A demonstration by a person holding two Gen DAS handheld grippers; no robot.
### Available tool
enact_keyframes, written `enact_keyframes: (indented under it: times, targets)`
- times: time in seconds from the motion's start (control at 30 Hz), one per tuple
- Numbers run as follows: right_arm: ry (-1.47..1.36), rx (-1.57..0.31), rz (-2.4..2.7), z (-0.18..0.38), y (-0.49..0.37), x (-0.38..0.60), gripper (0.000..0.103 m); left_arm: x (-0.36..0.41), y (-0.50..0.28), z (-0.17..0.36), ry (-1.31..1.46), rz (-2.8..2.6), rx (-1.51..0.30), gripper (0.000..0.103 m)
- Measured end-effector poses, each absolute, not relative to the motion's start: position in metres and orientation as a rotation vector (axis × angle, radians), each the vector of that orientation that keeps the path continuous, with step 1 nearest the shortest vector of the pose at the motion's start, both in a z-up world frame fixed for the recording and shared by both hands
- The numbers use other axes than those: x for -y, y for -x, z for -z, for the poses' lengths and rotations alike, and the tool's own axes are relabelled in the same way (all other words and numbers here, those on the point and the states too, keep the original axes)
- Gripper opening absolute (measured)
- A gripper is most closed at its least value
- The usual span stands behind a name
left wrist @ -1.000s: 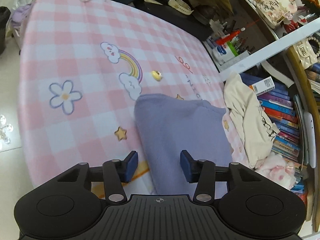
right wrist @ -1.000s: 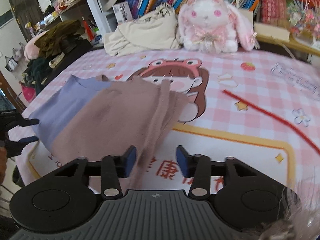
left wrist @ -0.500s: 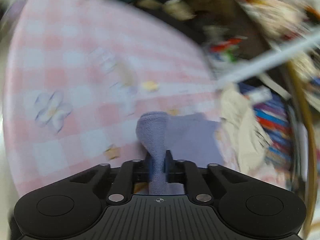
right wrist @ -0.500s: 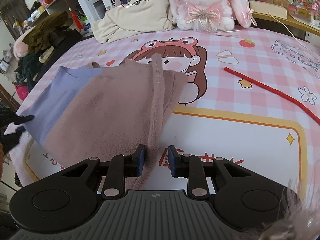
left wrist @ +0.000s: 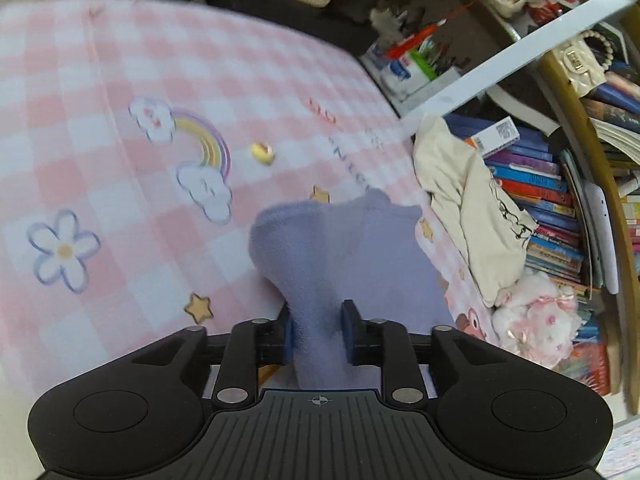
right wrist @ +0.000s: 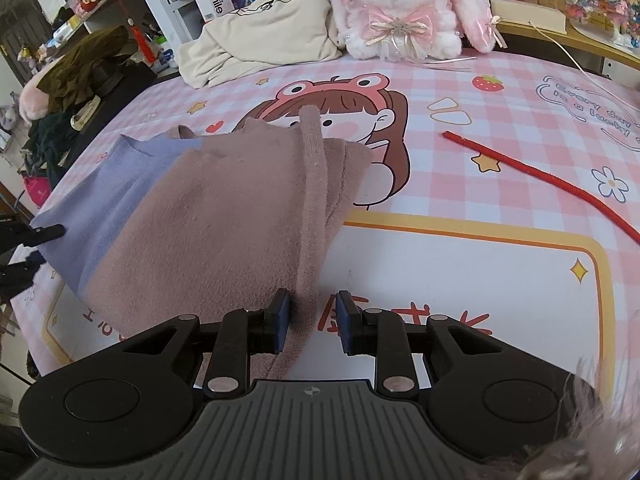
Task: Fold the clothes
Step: 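Lift the lavender half with the left gripper and fold it onto the mauve half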
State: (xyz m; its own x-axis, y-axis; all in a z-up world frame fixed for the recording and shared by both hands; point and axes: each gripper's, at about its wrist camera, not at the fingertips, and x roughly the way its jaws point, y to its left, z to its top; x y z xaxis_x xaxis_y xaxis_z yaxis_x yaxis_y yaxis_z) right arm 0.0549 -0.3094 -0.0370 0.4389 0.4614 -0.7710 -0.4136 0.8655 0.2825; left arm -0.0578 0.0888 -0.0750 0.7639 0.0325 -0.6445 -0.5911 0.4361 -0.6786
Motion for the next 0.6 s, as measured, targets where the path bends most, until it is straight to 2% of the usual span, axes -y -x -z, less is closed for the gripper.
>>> enact_keyframes:
  times: [0.27,0.43,0.6]
  targets:
    - [-0.067,-0.972,-0.533,0.038,-0.055,0.310,0.024,-0.094,0.060,0.086,1.138,-0.412,-0.577,0.027]
    - [-0.079,-0.956,-0.523,0.036,-0.060,0.312,0.033,-0.095,0.060,0.086,1.146,-0.408,-0.583,0.026]
    - [-0.072,-0.904,-0.508,0.028,-0.083,0.308,0.033,-0.095,0.058,0.085,1.130,-0.408,-0.591,0.026]
